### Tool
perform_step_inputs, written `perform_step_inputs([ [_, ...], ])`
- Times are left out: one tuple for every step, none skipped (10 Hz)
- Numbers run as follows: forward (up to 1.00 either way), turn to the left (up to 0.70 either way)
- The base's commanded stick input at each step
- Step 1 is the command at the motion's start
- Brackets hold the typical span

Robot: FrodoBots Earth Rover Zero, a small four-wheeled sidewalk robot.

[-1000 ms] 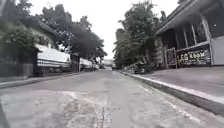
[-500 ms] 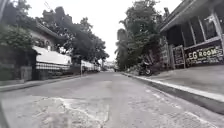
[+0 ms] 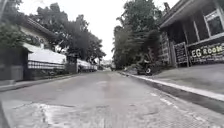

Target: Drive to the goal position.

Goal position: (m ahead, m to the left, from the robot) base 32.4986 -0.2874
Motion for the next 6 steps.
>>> perform_step_inputs([
  [0.97, 0.00],
  [0.97, -0.01],
  [0.97, -0.26],
  [0.97, -0.26],
  [0.96, -0.09],
  [0.97, 0.00],
])
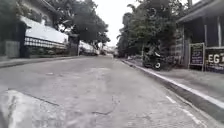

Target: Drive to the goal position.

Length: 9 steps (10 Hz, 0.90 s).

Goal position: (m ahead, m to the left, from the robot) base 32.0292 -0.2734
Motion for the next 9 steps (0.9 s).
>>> perform_step_inputs([
  [0.97, -0.01],
  [0.97, -0.04],
  [0.97, -0.21],
  [0.97, -0.33],
  [0.97, -0.03],
  [0.97, -0.09],
  [0.97, -0.18],
  [0.97, -0.33],
  [0.97, -0.19],
])
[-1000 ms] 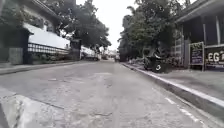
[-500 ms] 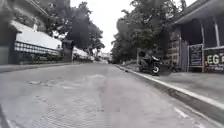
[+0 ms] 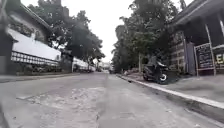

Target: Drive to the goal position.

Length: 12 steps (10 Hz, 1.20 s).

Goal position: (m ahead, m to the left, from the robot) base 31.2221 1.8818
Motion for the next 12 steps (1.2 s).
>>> perform_step_inputs([
  [0.97, 0.00],
  [0.97, 0.00],
  [0.97, 0.00],
  [0.97, 0.00],
  [0.98, 0.00],
  [0.97, 0.00],
  [0.97, 0.00],
  [0.97, 0.00],
  [0.97, 0.00],
  [0.97, 0.00],
  [0.97, 0.00],
  [0.97, 0.00],
])
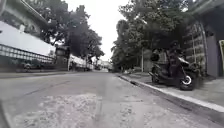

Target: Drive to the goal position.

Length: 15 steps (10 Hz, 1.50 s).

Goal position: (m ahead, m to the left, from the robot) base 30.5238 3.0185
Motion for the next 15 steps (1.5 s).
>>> perform_step_inputs([
  [0.97, 0.00],
  [0.97, 0.00],
  [0.97, 0.00],
  [0.97, 0.00],
  [0.98, 0.00],
  [0.97, 0.00],
  [0.97, 0.00],
  [0.97, 0.00],
  [0.97, -0.01],
  [0.97, -0.05],
  [0.97, -0.03],
  [0.96, 0.00],
  [0.96, 0.00],
  [0.97, 0.00],
  [0.97, 0.00],
])
